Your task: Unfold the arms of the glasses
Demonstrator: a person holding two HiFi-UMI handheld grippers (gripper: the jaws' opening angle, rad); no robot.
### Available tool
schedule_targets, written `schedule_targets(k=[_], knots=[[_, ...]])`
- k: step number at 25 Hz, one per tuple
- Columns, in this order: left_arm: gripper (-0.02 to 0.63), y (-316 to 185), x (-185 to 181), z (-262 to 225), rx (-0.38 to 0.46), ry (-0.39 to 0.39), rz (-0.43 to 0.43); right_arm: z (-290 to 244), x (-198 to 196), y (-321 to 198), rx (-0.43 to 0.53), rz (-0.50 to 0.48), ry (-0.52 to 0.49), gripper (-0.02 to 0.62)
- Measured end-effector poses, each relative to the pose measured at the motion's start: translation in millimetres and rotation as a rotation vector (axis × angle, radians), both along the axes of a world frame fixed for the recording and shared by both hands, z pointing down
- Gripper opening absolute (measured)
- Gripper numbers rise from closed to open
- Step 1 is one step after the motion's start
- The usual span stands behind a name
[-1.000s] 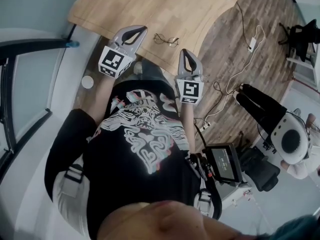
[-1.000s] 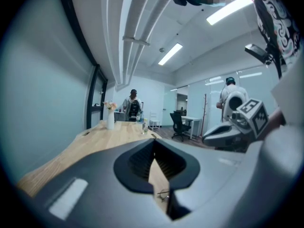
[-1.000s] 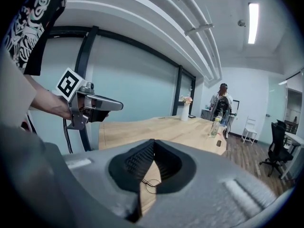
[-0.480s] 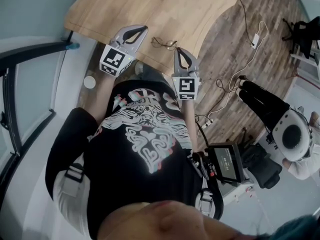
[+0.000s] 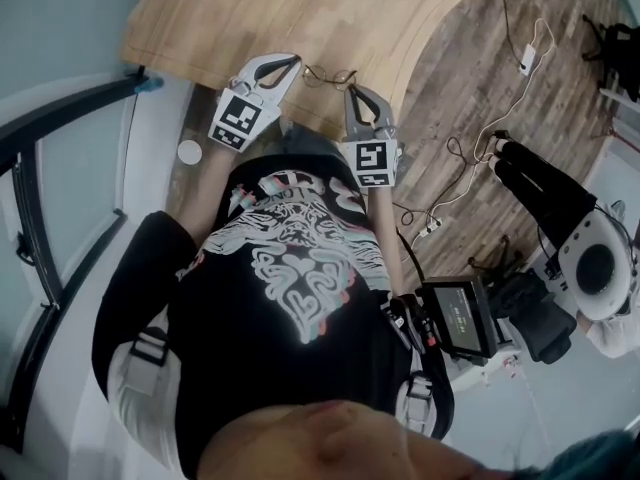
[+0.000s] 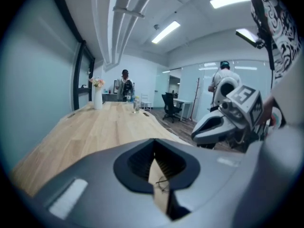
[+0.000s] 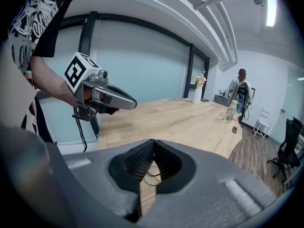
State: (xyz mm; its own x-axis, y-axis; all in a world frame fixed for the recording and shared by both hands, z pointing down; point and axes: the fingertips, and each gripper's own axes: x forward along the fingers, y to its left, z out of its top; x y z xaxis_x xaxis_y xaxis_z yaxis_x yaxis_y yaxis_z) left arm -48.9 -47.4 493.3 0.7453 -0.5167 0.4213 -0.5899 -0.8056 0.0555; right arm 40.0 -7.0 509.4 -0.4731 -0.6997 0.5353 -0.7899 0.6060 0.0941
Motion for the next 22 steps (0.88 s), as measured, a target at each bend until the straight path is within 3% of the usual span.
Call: schedule_targets(k=[3,10,17,22], knots=[[-0.011,-1,2,15,-0.043,0.0,-0.002,12,-1,-1,-0.029,-0.013,0.001,0.0],[-0.011,7,11,58,-0.128,-0.091,0.05,34,-11,-8,-0.061,-0.088,0.0,0.0],[-0.011,17,27,79,-0.143,-0.156,0.129,55,-15,-12,-0.118,-0.154,0.043,0.002],[-0.011,26,26,109,-0.161,-0.243,0.166,75,-18,-7,-0.178,-0.186,0.045,0.005]])
